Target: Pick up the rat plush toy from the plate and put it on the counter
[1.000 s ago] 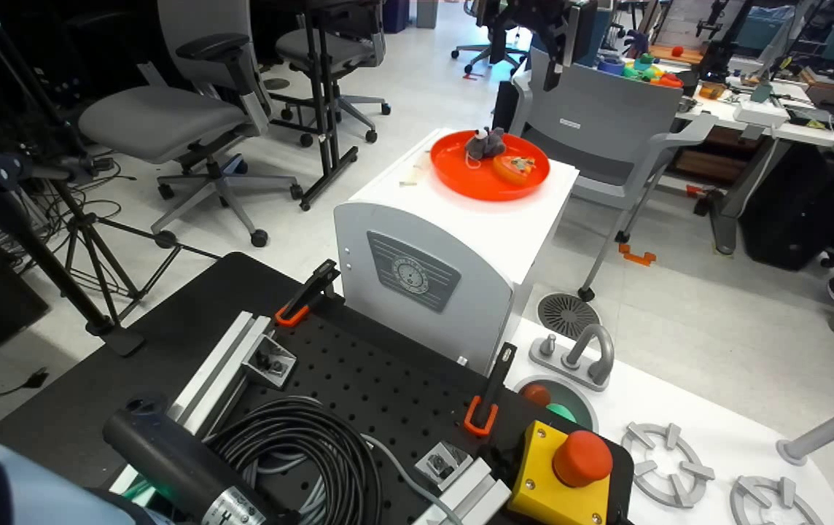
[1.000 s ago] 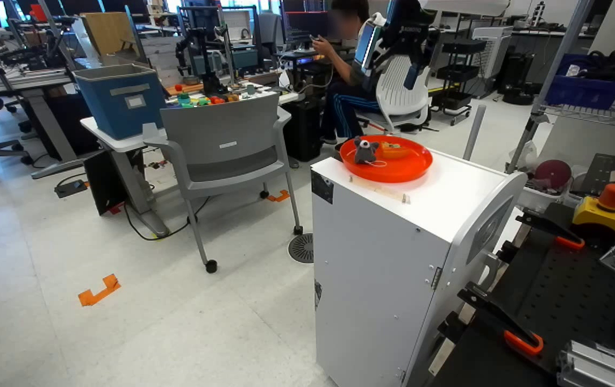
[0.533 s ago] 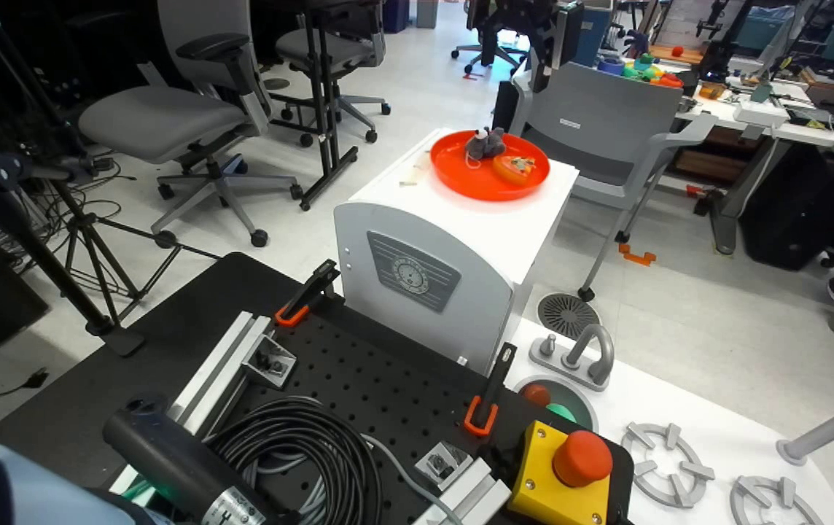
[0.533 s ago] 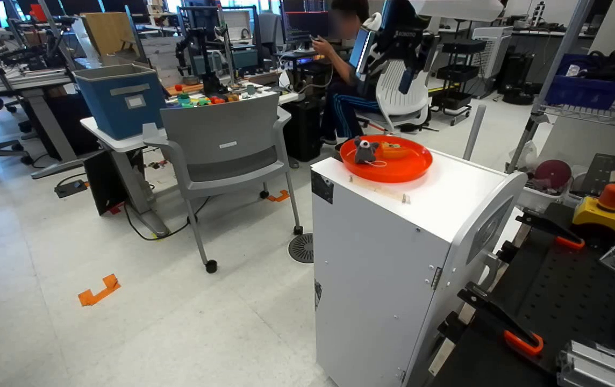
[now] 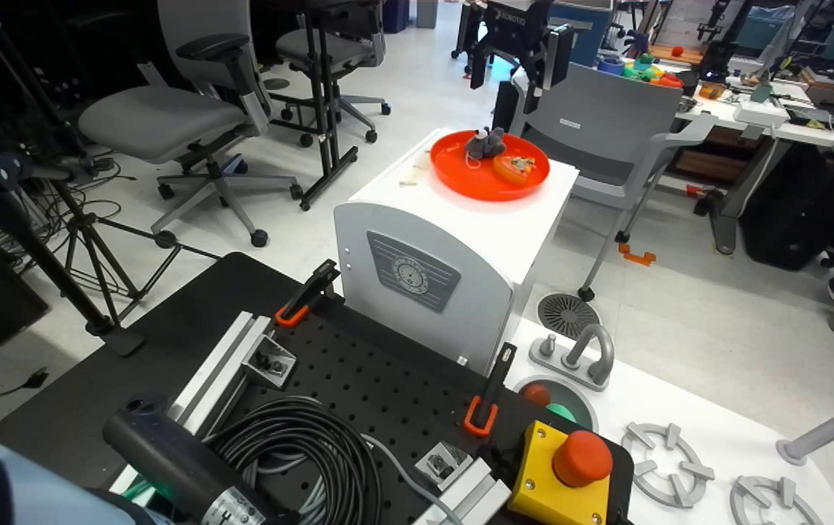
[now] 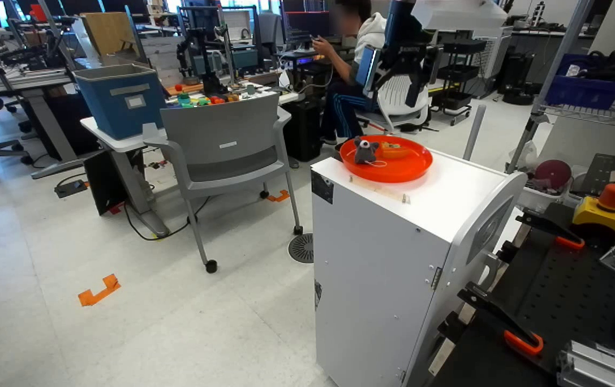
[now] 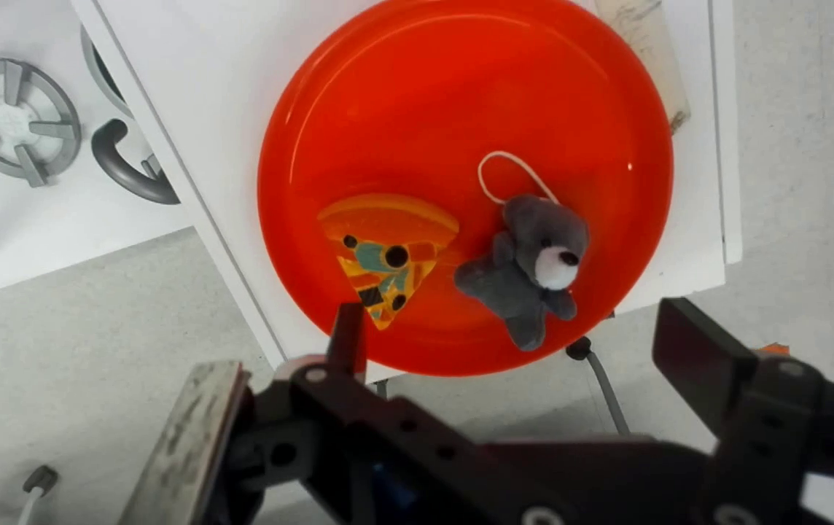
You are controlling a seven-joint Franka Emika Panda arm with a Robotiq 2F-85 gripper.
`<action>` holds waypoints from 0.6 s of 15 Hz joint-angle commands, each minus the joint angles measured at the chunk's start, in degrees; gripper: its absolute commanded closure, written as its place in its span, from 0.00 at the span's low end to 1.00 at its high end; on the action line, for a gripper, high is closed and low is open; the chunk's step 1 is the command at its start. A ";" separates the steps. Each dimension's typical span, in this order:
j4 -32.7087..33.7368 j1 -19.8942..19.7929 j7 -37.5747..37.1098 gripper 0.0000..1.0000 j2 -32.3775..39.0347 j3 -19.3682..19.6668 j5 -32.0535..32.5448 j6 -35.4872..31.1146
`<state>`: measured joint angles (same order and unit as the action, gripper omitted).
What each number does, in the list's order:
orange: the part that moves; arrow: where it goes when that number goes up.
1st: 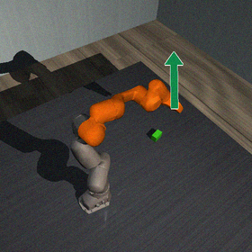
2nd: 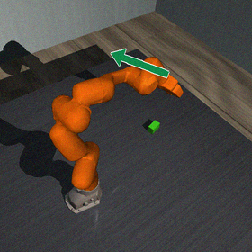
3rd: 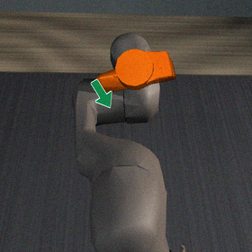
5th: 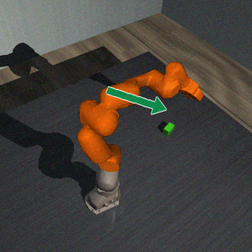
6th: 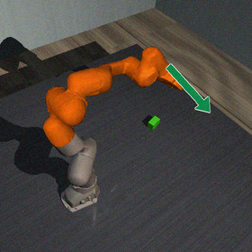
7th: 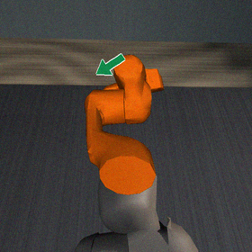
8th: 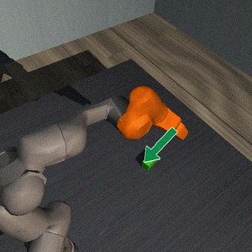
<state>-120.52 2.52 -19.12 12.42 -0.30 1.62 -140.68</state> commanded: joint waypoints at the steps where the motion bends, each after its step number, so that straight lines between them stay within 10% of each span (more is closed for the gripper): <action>1: 0.23 0.39 1.70 0.00 -0.08 0.33 0.31 2.38; 9: 0.83 0.26 2.11 0.00 -0.02 0.28 0.38 6.69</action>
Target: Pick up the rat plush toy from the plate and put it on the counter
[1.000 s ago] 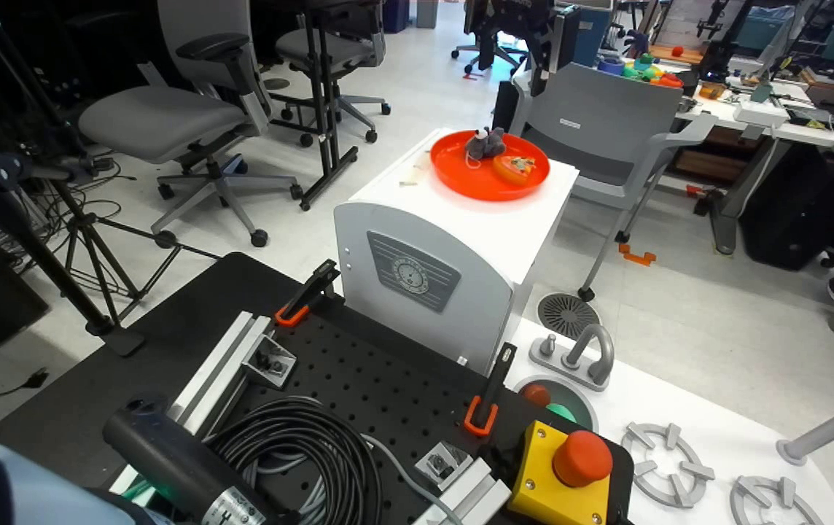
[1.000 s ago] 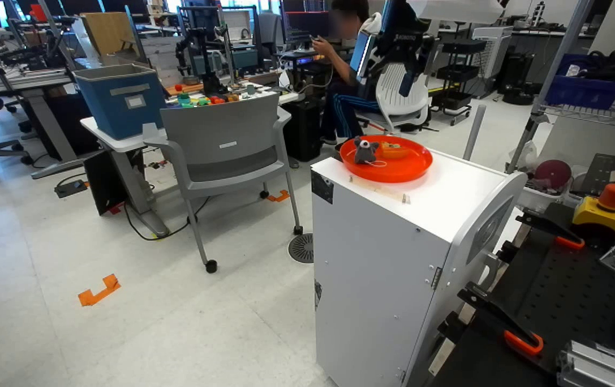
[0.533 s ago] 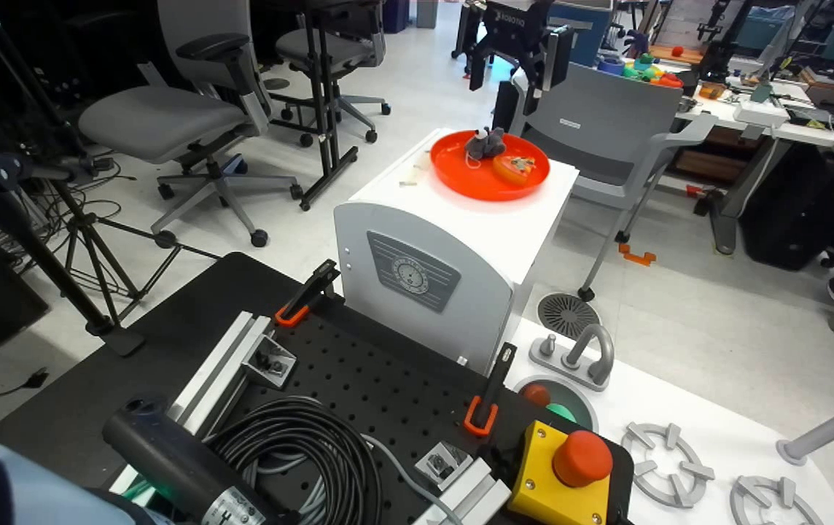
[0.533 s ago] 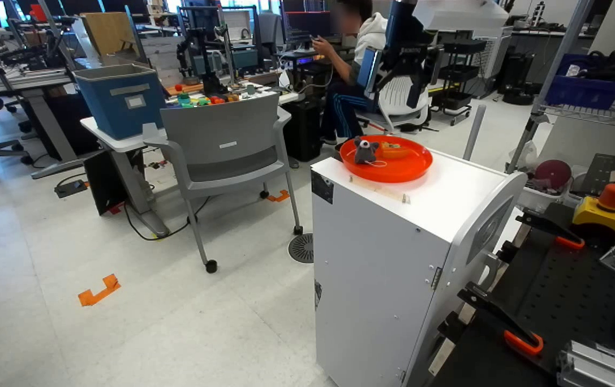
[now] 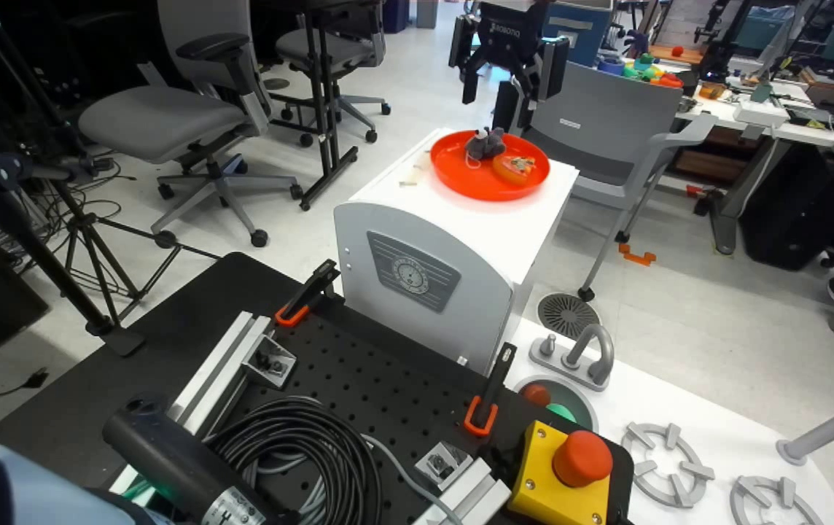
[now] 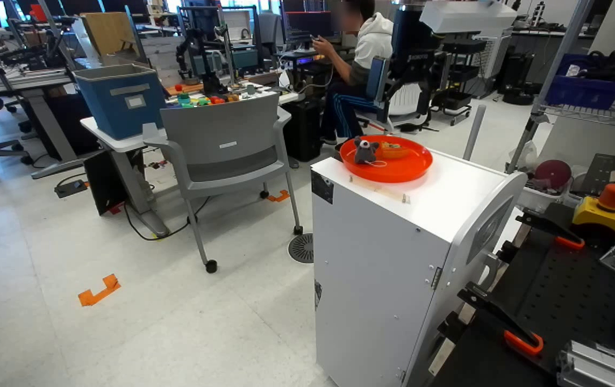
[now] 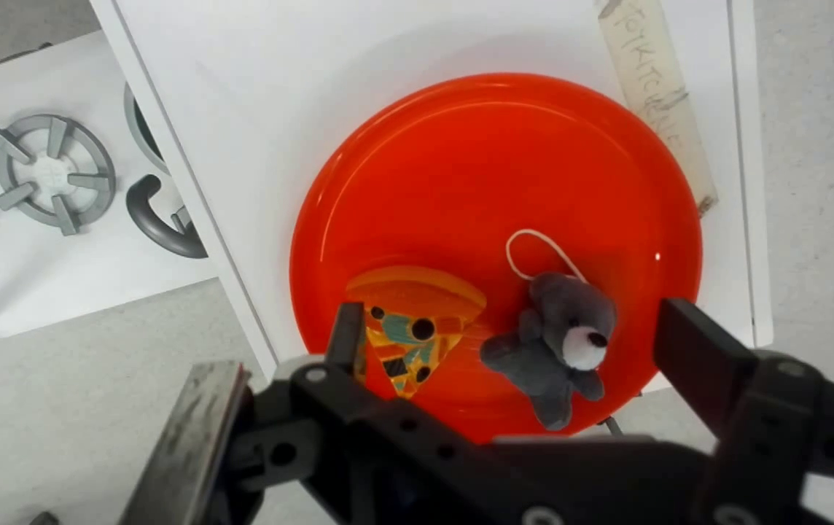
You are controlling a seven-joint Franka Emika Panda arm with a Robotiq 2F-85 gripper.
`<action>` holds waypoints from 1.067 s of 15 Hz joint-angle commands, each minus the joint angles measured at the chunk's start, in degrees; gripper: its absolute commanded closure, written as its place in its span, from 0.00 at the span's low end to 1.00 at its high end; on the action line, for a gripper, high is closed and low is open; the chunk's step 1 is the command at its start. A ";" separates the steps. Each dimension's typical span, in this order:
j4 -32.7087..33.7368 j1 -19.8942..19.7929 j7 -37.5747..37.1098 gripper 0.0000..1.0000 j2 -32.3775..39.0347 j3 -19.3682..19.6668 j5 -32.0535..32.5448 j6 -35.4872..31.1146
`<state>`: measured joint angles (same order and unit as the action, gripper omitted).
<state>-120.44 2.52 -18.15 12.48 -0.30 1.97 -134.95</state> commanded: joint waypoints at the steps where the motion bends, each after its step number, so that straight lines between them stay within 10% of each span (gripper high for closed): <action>1: 0.84 0.19 1.08 0.00 -0.46 0.29 -0.25 2.23; 16: 3.40 3.07 -10.59 0.00 5.57 3.22 10.82 -5.96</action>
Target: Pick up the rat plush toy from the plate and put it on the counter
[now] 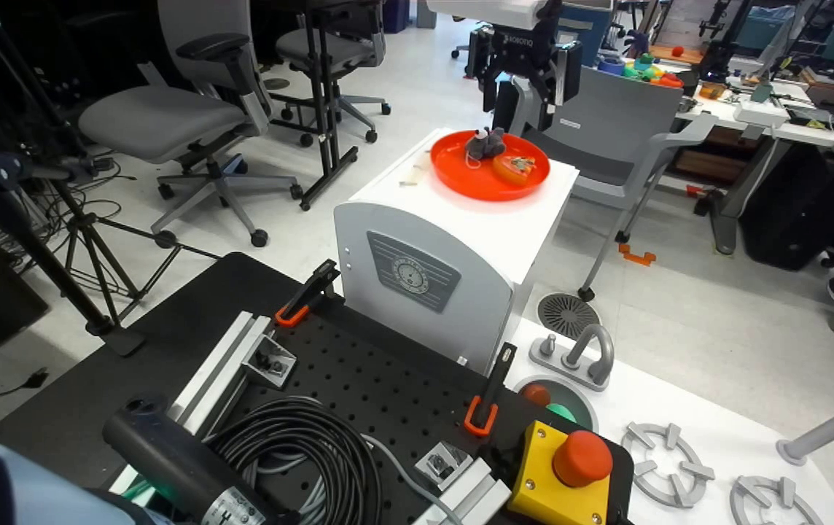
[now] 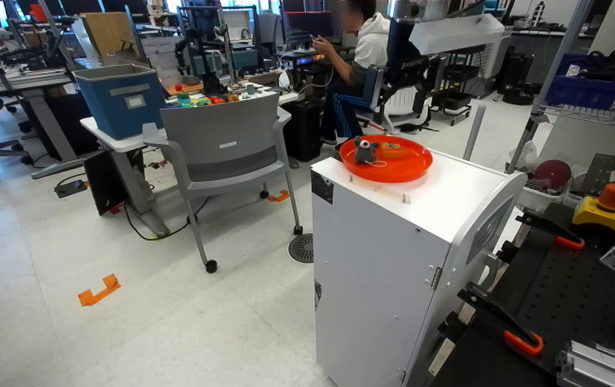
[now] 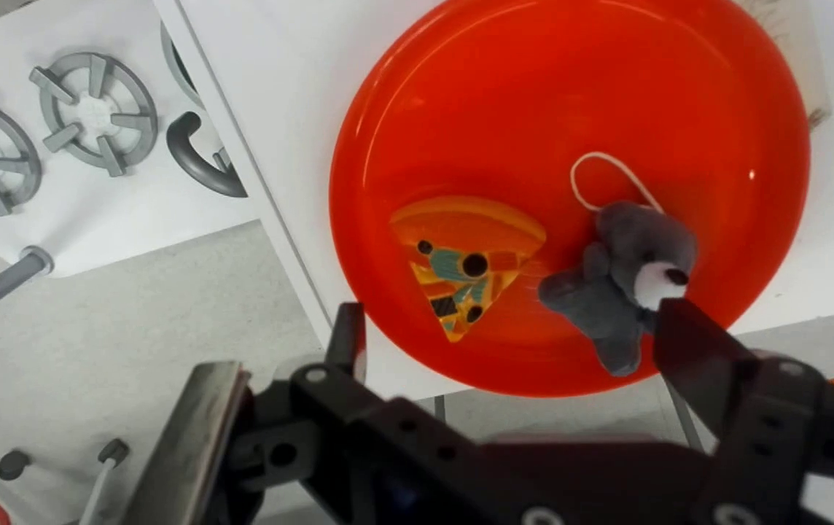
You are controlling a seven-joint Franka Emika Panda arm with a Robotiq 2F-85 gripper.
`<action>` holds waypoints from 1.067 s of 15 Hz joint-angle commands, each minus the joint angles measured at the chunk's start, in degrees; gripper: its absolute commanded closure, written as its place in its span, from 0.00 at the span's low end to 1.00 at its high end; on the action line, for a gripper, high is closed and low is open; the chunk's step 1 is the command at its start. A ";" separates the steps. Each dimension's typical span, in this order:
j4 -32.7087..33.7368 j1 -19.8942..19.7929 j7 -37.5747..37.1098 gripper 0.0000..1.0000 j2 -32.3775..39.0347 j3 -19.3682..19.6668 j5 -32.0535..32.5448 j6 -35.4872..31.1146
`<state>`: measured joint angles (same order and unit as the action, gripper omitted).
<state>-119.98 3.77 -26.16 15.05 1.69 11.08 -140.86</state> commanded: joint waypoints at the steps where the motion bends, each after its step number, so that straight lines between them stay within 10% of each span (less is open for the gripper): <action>1: 3.62 2.08 -2.44 0.00 3.83 1.12 1.31 0.22; 16: 8.99 3.08 2.96 0.00 9.15 0.03 -5.60 -2.08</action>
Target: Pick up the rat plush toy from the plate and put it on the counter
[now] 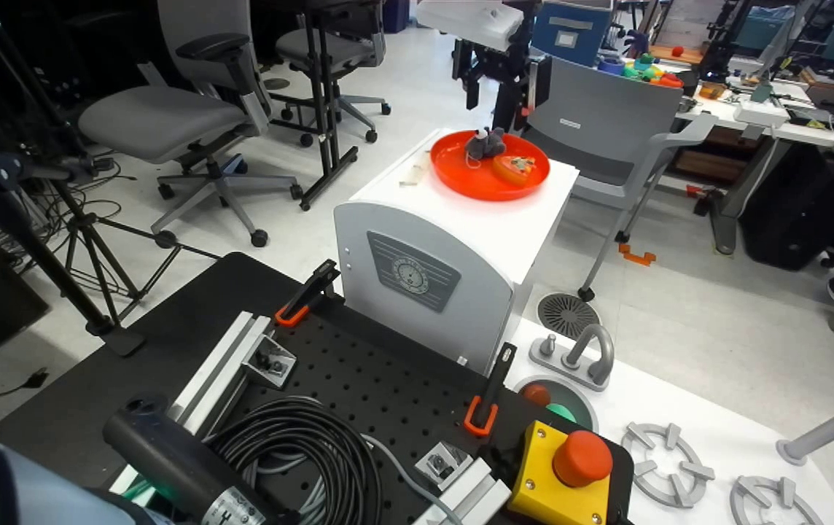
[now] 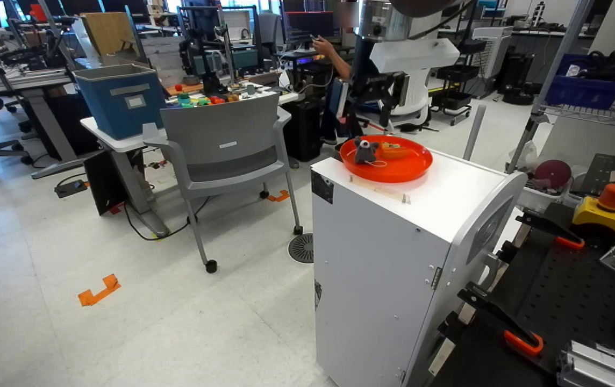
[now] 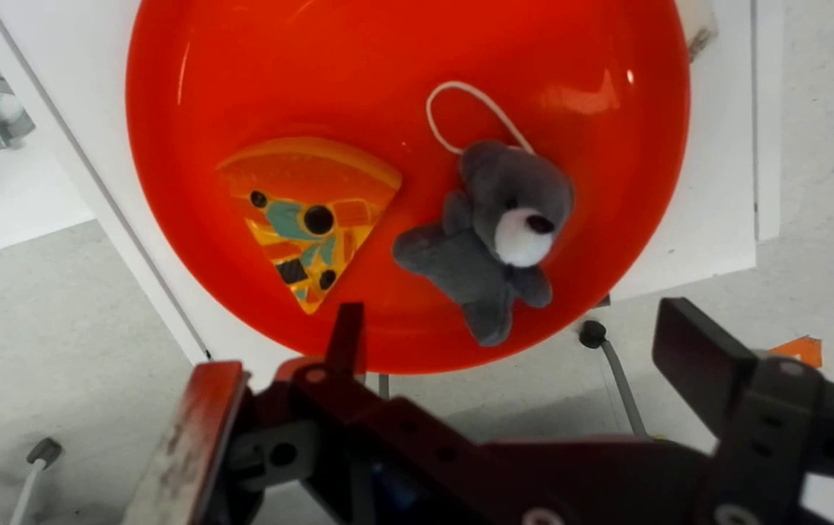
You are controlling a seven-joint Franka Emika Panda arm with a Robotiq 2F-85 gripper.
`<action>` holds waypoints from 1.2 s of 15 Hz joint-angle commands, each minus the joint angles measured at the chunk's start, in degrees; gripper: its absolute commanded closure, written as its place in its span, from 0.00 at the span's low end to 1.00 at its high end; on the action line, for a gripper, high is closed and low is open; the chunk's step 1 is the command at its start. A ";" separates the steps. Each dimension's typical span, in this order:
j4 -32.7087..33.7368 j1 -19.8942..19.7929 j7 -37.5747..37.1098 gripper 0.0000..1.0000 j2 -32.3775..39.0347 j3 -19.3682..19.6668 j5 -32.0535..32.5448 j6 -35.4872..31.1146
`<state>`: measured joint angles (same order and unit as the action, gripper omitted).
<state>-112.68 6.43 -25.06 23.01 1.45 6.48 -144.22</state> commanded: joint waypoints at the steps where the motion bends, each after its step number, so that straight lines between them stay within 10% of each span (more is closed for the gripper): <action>1: 1.79 0.48 2.12 0.00 1.37 0.28 -0.85 1.66; 14: 7.79 1.22 1.11 0.00 5.71 0.68 -0.57 13.98; 15: 8.45 1.20 1.08 0.25 6.06 0.68 -0.52 15.00; 18: 10.03 1.12 1.48 0.42 6.92 0.63 -0.28 17.24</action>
<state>-105.95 6.79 -23.83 28.17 1.46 6.47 -130.34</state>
